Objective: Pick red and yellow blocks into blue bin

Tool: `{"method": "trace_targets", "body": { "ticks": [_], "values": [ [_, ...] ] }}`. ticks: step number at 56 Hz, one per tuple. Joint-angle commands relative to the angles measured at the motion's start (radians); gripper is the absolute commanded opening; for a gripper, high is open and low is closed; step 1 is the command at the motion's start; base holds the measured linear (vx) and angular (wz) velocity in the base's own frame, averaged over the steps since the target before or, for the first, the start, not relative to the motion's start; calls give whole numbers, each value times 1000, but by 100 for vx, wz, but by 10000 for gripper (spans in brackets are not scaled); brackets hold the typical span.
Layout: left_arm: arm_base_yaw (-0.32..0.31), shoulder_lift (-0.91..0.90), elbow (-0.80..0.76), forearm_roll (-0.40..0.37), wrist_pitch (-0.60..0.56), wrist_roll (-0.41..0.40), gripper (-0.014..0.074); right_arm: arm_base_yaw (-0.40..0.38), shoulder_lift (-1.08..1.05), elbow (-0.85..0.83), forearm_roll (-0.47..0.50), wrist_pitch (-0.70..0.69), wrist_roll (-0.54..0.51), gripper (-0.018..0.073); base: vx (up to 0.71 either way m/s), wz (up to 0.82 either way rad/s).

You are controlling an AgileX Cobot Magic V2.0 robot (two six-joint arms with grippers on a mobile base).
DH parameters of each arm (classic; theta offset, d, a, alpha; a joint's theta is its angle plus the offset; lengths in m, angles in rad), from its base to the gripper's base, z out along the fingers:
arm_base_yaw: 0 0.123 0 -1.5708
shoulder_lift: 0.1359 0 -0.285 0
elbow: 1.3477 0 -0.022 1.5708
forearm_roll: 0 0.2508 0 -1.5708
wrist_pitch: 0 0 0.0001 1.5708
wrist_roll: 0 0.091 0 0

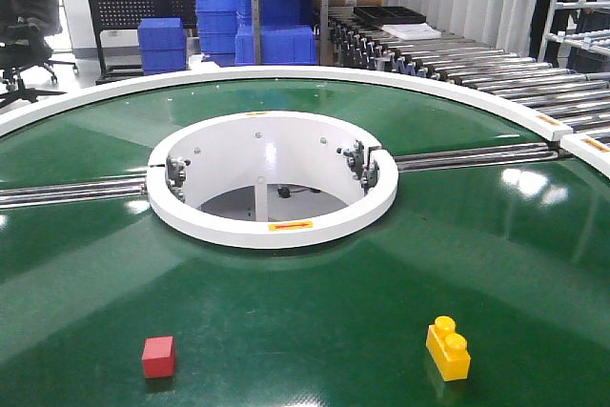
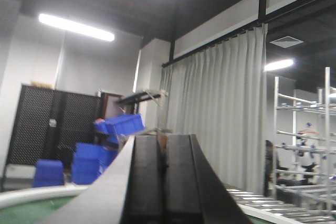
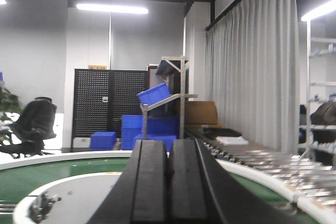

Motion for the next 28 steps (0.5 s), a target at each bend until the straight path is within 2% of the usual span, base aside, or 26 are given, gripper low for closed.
{"method": "trace_targets", "body": {
  "ticks": [1,8,15,28],
  "values": [
    [-1,184,-163,-5,-12,80,-6,-6,161,-132,-22,-75,-64,-11,0,0],
    [-1,395,-289,-6,-4,95,-6,-6,347,-211,-22,-142,-63,-11,0,0],
    [-1,537,-330,-6,8,95,-6,-6,474,-216,-22,-158,-42,-11,0,0],
    [-1,649,-333,-6,13,95,28,-6,558,-216,-22,-181,-43,37,0,0]
  ]
}}
